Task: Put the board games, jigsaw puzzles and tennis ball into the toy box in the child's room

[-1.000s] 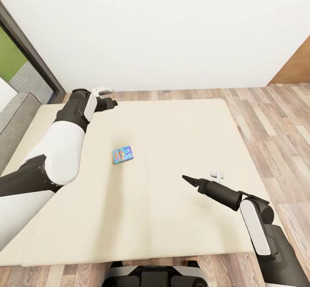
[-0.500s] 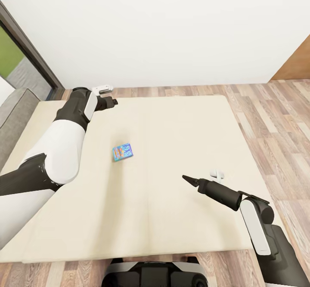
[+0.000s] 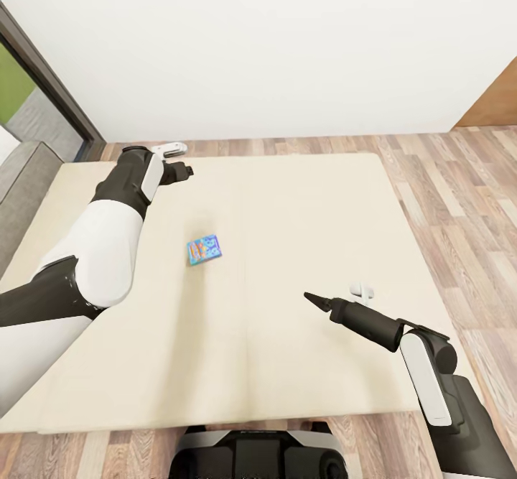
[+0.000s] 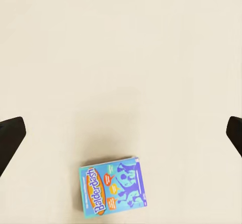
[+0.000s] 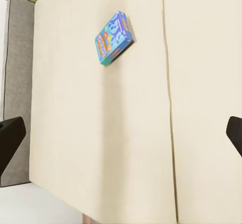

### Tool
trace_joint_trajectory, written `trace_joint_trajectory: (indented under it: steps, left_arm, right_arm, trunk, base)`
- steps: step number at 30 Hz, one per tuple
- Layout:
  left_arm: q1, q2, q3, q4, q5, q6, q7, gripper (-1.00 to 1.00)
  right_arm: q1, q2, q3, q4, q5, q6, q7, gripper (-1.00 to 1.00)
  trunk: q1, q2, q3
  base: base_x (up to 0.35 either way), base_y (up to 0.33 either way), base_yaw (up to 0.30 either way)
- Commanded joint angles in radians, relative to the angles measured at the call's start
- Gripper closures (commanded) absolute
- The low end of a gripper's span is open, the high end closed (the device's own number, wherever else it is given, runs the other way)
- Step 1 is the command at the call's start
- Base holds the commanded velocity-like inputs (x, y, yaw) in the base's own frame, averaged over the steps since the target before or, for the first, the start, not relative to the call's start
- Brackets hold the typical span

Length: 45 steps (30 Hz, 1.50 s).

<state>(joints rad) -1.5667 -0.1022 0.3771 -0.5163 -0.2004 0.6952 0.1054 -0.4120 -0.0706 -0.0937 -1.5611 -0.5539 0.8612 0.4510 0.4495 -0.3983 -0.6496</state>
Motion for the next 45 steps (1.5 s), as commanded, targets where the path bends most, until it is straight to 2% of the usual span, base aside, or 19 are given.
trace_joint_trajectory:
  steps: [1, 16, 22, 26, 30, 31, 35, 36, 39, 45]
  left_arm:
    - [-0.001, -0.002, 0.007, -0.001, -0.010, 0.004, -0.002, -1.00]
    - [-0.001, -0.004, 0.006, 0.001, -0.010, 0.001, 0.000, -1.00]
    - [-0.001, -0.006, 0.006, 0.001, -0.011, 0.000, 0.000, -1.00]
    - [-0.001, -0.006, 0.005, 0.001, -0.011, -0.001, 0.000, -1.00]
    - [-0.001, -0.010, 0.004, 0.001, -0.011, -0.001, -0.001, -1.00]
    - [-0.001, -0.012, 0.005, 0.001, -0.011, -0.002, 0.000, -1.00]
    - [-0.001, -0.017, 0.005, 0.001, -0.011, -0.002, 0.000, -1.00]
    - [-0.001, -0.018, 0.005, 0.001, -0.011, -0.002, 0.000, -1.00]
    - [-0.001, -0.021, 0.005, 0.007, -0.011, -0.010, 0.000, -1.00]
    - [-0.001, -0.028, 0.004, 0.053, -0.010, -0.048, 0.000, -1.00]
  right_arm:
    - [-0.001, 0.000, -0.001, -0.001, 0.002, 0.006, 0.005, -1.00]
    - [-0.001, -0.001, -0.001, -0.001, -0.002, 0.007, 0.008, -1.00]
    - [-0.001, -0.001, -0.002, -0.001, -0.002, 0.008, 0.049, -1.00]
    - [0.000, -0.012, -0.021, -0.001, -0.002, 0.008, 0.113, -1.00]
    - [0.007, -0.039, -0.059, -0.001, -0.003, 0.007, 0.228, -1.00]
    - [0.018, -0.049, -0.075, -0.001, -0.002, 0.005, 0.287, -1.00]
    - [0.037, -0.061, -0.118, -0.001, 0.002, 0.002, 0.397, -1.00]
    - [0.044, -0.064, -0.144, -0.001, 0.005, 0.001, 0.439, -1.00]
    - [0.050, -0.067, -0.185, -0.001, 0.007, 0.001, 0.493, -1.00]
    - [0.054, -0.068, -0.211, -0.001, 0.006, 0.002, 0.526, -1.00]
  trunk:
    - [0.000, -0.002, -0.003]
    - [0.000, -0.002, -0.028]
    - [0.000, -0.002, -0.037]
    - [0.000, -0.002, -0.044]
    - [0.000, -0.002, -0.051]
    - [0.000, -0.002, -0.052]
    - [0.000, -0.002, -0.059]
    - [0.000, -0.002, -0.060]
    - [0.000, -0.002, -0.065]
    - [0.000, -0.002, -0.075]
  base:
    - [0.000, 0.000, 0.000]
    - [0.000, 0.000, 0.000]
    - [0.000, 0.000, 0.000]
    - [0.000, 0.000, 0.000]
    - [0.000, 0.000, 0.000]
    - [0.000, 0.000, 0.000]
    - [0.000, 0.000, 0.000]
    - [0.000, 0.000, 0.000]
    - [0.000, 0.000, 0.000]
    - [0.000, 0.000, 0.000]
